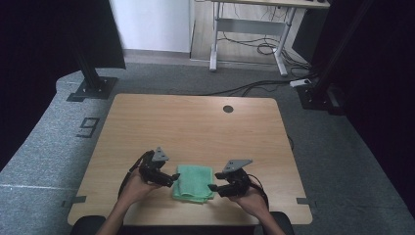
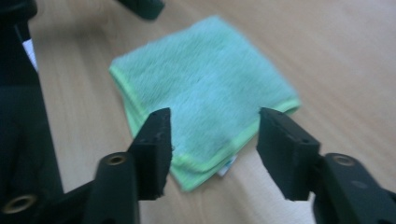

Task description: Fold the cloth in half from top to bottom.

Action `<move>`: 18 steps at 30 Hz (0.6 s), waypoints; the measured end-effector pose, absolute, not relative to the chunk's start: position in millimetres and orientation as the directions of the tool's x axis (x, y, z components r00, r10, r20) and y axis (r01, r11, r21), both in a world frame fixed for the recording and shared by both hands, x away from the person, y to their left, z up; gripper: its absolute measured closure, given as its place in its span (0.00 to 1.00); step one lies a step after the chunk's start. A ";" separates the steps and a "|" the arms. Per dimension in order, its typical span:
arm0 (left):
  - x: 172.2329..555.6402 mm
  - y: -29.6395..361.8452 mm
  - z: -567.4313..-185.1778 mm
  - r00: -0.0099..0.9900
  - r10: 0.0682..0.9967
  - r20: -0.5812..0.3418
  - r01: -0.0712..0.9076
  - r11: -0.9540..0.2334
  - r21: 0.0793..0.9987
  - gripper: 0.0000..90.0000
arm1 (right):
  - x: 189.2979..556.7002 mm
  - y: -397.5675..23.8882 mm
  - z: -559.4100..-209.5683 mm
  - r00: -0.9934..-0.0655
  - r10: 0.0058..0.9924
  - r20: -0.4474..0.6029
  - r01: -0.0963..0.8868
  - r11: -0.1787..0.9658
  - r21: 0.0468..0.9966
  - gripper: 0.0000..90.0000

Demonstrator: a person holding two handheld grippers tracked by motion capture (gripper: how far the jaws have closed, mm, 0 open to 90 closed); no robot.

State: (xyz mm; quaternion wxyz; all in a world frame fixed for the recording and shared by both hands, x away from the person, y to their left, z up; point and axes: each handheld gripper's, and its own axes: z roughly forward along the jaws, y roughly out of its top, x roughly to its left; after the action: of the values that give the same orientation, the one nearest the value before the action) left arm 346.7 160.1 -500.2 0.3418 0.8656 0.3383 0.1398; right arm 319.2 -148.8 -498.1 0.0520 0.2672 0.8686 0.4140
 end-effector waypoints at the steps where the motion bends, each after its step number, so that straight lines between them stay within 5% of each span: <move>1: 345.8 162.1 -500.8 0.730 0.683 0.011 0.493 -0.538 0.684 0.03 | 317.5 -147.5 -501.3 -0.856 0.498 0.138 0.424 0.527 0.736 0.57; 8: 332.9 171.8 -512.1 0.730 0.683 -0.005 0.513 -0.544 0.665 0.04 | 312.1 -123.1 -512.0 -0.888 0.428 0.167 0.404 0.554 0.728 0.70; 18: 315.0 174.1 -524.4 0.744 0.667 -0.018 0.516 -0.558 0.650 0.04 | 310.4 -73.1 -510.3 -0.927 0.346 0.142 0.328 0.569 0.754 0.60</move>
State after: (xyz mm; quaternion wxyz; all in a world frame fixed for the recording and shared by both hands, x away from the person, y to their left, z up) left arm 315.0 174.1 -524.4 0.3269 0.8748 0.3382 0.1159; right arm 310.4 -73.1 -510.3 0.0109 0.1902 0.8857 0.4235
